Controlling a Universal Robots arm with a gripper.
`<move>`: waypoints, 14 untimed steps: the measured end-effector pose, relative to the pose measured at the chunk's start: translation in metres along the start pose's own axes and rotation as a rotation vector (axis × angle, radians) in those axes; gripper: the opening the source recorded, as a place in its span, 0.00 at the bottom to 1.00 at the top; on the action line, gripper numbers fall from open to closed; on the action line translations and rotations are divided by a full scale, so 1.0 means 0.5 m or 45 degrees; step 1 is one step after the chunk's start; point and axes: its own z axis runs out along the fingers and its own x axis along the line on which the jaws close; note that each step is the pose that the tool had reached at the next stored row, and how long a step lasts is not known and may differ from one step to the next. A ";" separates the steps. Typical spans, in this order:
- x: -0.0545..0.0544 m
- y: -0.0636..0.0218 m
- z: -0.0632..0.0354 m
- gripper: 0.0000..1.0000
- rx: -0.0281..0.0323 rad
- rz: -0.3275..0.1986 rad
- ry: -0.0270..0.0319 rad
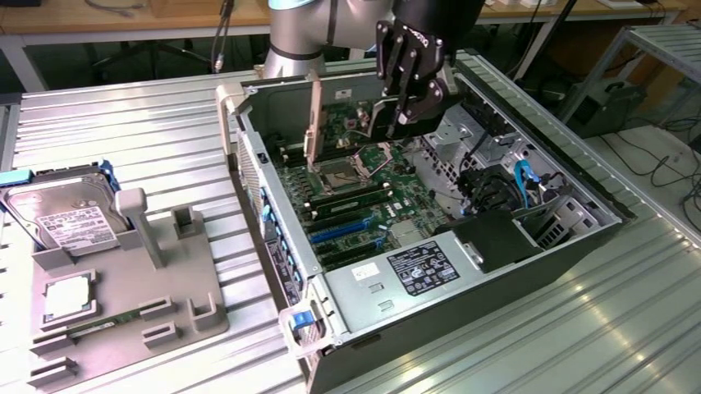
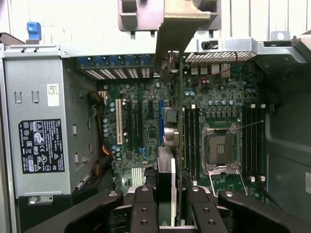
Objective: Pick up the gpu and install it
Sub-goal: 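Insert the gpu into the slot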
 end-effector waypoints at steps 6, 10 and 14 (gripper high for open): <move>0.000 0.000 0.005 0.28 0.0000 -0.002 0.0001; 0.000 0.000 0.009 0.28 0.0000 -0.002 0.0001; 0.000 0.000 0.013 0.28 0.0000 -0.003 0.0001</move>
